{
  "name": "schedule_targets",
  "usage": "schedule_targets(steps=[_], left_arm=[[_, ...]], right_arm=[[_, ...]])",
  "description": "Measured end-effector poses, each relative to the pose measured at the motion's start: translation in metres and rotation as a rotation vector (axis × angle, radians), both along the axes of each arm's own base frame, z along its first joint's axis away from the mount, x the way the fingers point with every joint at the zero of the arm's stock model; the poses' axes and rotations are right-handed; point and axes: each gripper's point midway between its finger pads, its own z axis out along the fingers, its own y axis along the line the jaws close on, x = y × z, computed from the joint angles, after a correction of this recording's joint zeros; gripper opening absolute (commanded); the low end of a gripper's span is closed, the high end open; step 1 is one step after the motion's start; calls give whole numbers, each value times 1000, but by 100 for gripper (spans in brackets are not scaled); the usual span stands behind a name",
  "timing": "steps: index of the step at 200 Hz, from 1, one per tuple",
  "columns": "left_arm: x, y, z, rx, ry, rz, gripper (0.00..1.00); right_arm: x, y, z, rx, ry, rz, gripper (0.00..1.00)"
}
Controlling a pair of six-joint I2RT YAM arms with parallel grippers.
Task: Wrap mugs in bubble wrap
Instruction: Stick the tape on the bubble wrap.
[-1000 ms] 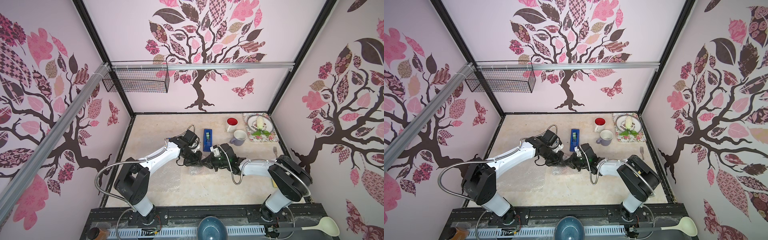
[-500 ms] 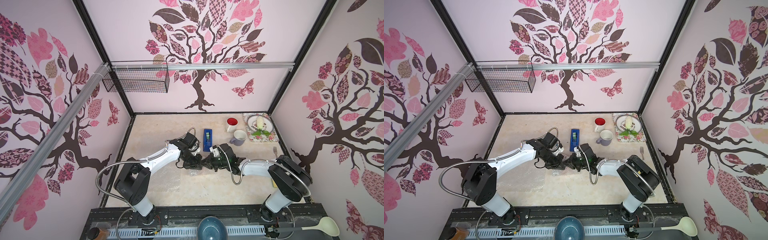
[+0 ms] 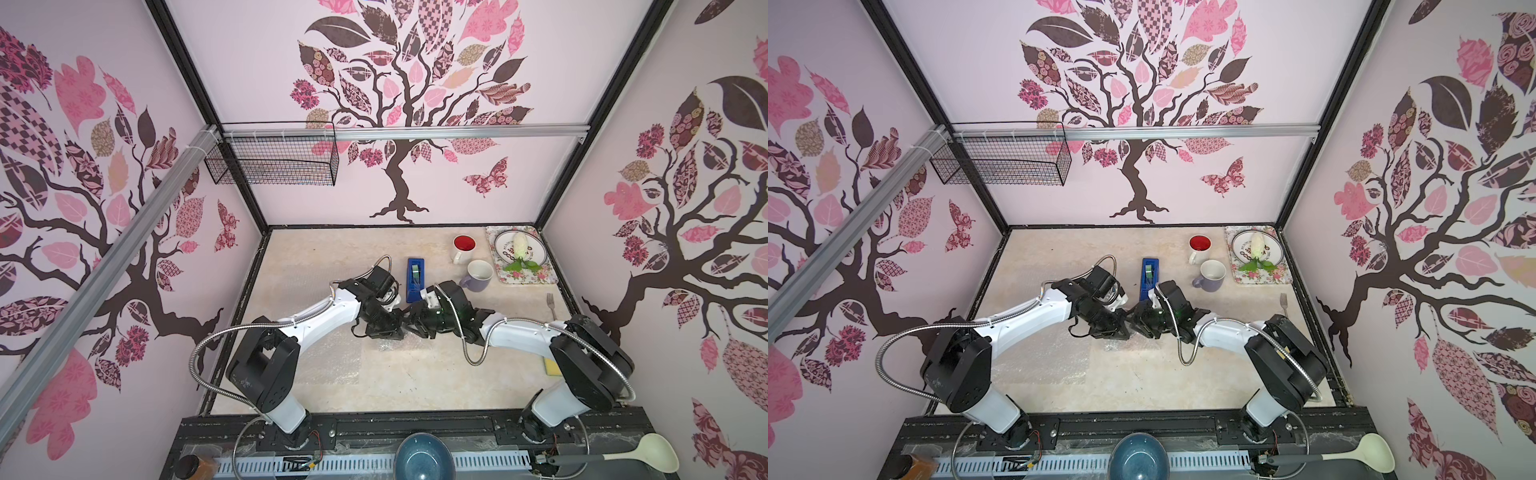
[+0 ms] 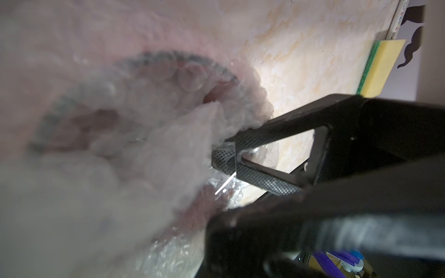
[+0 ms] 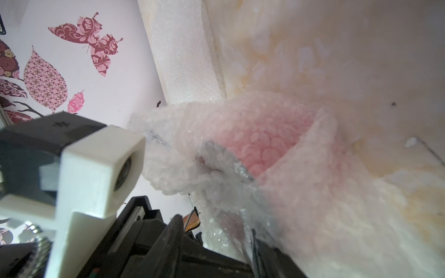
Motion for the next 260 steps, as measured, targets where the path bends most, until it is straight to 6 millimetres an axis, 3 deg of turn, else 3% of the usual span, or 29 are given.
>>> schedule_targets(steps=[61,102,115,142,166,213,260], left_arm=[[1,0,0,0,-7,1,0],[1,0,0,1,-8,-3,0],[1,0,0,0,-9,-4,0],[1,0,0,0,-11,-7,0],[1,0,0,0,-11,-8,0],[1,0,0,-1,-12,-9,0],[1,0,0,0,-13,-11,0]], right_arm=[[5,-10,8,-51,18,-36,59],[20,-33,19,-83,-5,-103,58],[26,-36,26,-81,-18,-118,53],[28,-33,35,-59,-34,-101,21],[23,-27,39,-31,-32,-65,6],[13,-12,38,14,-13,4,0],[6,0,5,-5,57,56,0]])
